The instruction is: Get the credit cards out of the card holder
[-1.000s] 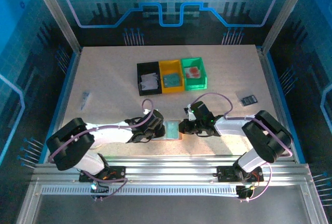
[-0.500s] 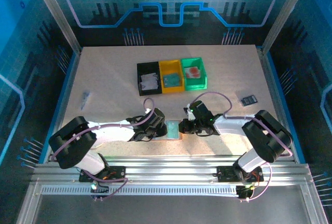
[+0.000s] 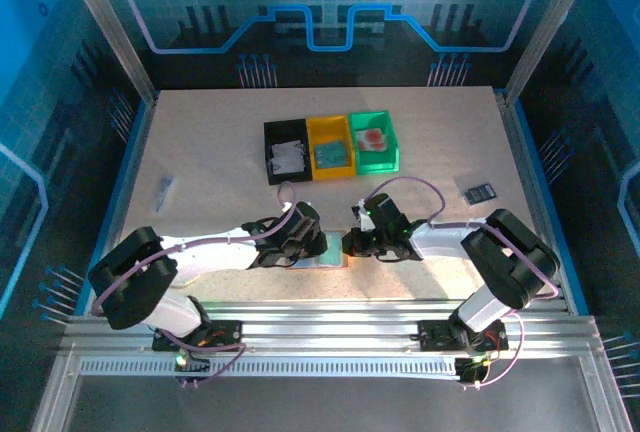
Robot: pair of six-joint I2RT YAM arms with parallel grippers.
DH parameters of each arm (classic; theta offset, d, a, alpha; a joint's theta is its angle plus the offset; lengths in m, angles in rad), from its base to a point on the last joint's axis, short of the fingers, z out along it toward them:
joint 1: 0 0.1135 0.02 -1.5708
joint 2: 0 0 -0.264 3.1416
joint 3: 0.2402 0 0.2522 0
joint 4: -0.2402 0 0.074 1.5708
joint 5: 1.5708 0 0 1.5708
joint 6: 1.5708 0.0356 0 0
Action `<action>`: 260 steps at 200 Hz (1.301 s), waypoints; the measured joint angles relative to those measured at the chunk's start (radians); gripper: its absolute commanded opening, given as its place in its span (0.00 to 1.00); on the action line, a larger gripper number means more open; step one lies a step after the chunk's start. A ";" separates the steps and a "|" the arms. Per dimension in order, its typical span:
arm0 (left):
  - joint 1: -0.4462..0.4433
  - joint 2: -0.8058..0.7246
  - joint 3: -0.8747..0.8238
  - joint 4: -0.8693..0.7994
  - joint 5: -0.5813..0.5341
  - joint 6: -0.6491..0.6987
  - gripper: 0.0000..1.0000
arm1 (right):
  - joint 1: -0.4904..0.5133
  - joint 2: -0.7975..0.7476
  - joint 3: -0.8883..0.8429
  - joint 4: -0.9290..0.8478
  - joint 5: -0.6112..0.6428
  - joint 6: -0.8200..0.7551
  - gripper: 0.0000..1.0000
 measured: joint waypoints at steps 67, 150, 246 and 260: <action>0.000 0.068 0.000 0.003 0.001 0.000 0.14 | 0.000 0.000 0.000 0.000 -0.001 0.000 0.02; -0.002 0.077 0.000 -0.007 -0.005 0.005 0.25 | 0.000 0.000 -0.002 0.005 -0.001 0.000 0.02; -0.006 0.096 0.009 -0.012 -0.020 0.004 0.29 | 0.001 0.006 -0.010 0.031 -0.004 0.001 0.01; -0.008 0.100 0.009 -0.011 -0.024 0.004 0.29 | 0.001 0.013 -0.010 0.044 -0.006 0.004 0.01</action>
